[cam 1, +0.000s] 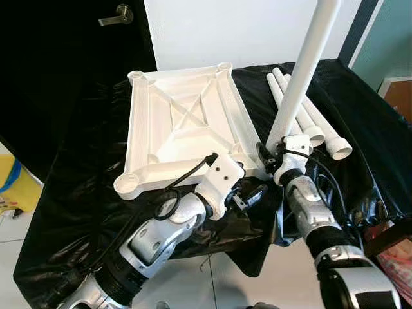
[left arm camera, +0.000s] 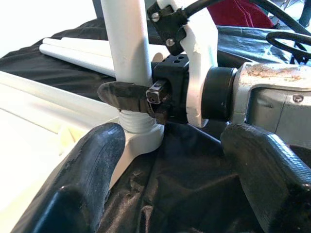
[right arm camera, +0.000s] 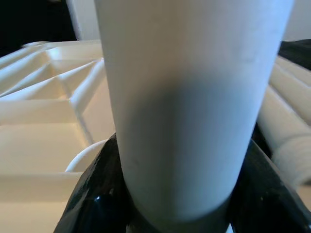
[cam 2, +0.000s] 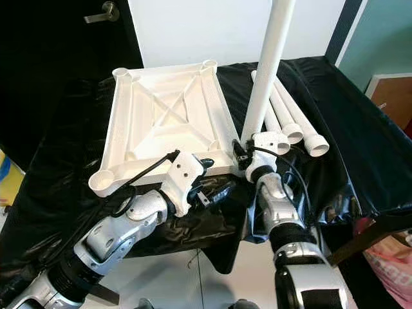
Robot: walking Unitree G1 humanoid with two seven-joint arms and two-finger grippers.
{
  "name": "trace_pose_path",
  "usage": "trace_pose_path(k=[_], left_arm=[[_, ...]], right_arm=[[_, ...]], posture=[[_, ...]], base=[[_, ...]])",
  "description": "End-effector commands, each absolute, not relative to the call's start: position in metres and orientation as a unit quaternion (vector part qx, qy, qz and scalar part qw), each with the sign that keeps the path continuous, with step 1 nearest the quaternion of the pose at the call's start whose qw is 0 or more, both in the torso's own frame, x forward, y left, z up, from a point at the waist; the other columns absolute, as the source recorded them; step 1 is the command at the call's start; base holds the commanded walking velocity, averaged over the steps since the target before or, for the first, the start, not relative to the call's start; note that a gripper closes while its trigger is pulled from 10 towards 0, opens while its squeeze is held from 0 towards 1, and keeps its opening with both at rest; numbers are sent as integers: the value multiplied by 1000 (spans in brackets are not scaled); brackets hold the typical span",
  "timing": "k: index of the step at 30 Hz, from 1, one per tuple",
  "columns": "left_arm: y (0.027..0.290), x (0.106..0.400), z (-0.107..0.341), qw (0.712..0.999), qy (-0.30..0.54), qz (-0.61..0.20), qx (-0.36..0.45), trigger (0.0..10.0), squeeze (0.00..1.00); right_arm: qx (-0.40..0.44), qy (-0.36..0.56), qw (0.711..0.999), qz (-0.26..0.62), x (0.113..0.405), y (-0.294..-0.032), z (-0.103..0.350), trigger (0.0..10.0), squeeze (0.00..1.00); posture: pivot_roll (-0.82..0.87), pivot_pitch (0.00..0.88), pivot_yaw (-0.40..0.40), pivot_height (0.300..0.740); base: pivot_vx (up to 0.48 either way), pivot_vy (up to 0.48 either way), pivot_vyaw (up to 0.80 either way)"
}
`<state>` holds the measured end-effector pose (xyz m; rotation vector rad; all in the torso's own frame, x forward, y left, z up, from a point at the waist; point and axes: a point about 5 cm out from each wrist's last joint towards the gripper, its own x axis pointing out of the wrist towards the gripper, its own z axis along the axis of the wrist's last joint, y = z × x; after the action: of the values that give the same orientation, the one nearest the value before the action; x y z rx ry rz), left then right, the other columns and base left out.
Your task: Building children table
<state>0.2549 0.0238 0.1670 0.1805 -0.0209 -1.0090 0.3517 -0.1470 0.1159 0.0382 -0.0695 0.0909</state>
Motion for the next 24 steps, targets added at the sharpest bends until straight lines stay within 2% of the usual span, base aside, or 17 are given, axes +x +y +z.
trace_pose_path(k=[1, 3, 7, 24], left_arm=[[22, 246, 164, 830, 2, -551, 90, 10000, 0], [22, 246, 164, 832, 3, -548, 89, 10000, 0], [21, 246, 165, 832, 3, -548, 88, 10000, 0], [20, 246, 164, 833, 3, -547, 88, 10000, 0]], right_arm=[[51, 21, 998, -24, 340, -149, 90, 10000, 0], [64, 16, 995, -69, 336, -138, 90, 10000, 0], [71, 6, 996, -59, 336, -125, 97, 10000, 0], [60, -12, 995, -76, 332, -129, 105, 10000, 0]], posture=[[-34, 59, 8, 740], [-33, 62, 7, 740], [-36, 63, 9, 740], [-44, 68, 9, 740]], base=[[0, 0, 0], [0, 0, 0], [0, 0, 0], [0, 0, 0]])
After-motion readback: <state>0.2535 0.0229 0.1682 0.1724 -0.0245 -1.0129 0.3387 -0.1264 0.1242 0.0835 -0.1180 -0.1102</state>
